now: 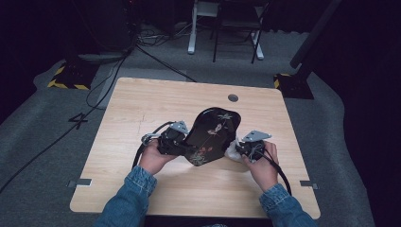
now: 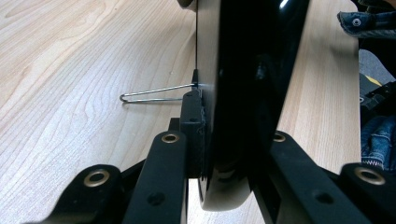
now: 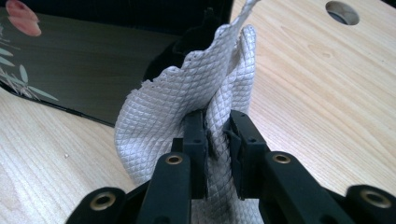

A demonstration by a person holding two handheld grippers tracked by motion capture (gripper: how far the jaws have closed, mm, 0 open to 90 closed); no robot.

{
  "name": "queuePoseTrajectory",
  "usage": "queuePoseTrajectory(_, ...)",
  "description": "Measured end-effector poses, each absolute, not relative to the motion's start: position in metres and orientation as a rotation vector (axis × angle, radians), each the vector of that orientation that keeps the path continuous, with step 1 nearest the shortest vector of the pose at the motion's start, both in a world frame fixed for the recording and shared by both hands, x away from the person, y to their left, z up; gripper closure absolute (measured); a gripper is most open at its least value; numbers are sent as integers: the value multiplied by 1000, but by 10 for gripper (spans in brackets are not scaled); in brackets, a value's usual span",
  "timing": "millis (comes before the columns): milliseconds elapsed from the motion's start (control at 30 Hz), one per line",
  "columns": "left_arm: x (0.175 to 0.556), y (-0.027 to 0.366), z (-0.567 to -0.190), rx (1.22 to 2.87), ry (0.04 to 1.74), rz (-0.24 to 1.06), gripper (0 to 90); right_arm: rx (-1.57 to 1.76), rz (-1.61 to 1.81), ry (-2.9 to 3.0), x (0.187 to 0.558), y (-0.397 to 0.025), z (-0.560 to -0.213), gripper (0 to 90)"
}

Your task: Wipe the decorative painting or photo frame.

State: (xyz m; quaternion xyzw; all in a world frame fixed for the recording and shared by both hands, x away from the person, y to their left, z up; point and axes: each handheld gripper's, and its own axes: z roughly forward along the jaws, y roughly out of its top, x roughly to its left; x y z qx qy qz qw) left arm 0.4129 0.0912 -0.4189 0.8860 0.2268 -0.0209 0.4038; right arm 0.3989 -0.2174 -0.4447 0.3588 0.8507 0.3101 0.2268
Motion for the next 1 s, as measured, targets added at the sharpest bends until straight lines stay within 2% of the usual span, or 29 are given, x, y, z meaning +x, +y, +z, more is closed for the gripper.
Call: queuePoseTrajectory(1000,413,91,-419,2238,571,-55,793,974,867,2518,388,-199,-466,771)
